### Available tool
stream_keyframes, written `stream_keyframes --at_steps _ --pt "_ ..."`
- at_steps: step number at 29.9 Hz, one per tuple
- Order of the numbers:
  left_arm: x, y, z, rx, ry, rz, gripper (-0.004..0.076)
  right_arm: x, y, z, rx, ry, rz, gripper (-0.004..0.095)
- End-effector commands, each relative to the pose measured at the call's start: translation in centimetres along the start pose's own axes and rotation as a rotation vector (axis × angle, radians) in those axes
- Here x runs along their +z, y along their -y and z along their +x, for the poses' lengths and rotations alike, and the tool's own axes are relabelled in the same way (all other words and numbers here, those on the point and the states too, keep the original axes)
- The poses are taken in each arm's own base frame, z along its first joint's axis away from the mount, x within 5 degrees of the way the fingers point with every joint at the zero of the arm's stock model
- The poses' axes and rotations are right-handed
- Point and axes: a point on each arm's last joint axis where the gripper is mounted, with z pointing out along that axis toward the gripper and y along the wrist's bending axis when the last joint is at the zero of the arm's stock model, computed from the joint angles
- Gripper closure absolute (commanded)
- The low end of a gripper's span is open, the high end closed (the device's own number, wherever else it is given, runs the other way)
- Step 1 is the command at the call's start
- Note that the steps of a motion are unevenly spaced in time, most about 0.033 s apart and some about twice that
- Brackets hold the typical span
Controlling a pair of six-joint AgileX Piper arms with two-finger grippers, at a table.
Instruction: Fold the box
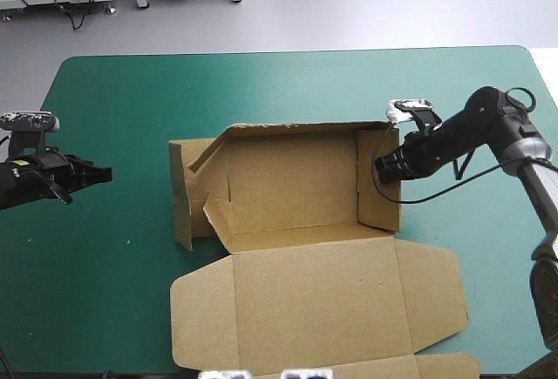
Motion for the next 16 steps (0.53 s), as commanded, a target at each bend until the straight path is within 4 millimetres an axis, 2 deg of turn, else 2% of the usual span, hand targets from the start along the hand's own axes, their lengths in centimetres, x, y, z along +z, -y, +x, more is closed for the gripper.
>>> stream_keyframes --at_steps 1,3,5,10,11,16 --pt "-1.3 0.3 -1.2 -0.010 0.108 -0.012 0.0710 0.5 -1.4 -2.1 -0.093 0.058 0.014 0.0900" --pt "-1.3 0.3 -1.2 -0.010 0.108 -0.012 0.0710 0.7 -1.9 -3.3 -0.112 0.133 0.042 0.0866" --pt "-1.3 0.3 -1.2 -0.010 0.109 -0.013 0.0711 0.5 -2.4 -4.3 -0.122 0.200 0.062 0.0788" --pt "-1.3 0.2 -1.2 -0.010 0.117 -0.019 0.0711 -0.9 -2.8 -5.8 -0.145 0.308 0.104 0.0455" --pt "-1.3 0.2 -1.3 -0.011 0.121 -0.021 0.0711 -1.3 -2.9 -6.0 -0.157 0.317 0.114 0.0432" --pt "-1.3 0.2 -1.3 -0.011 0.126 -0.025 0.0711 -4.2 -4.4 -7.2 -0.225 0.354 0.119 0.0466"
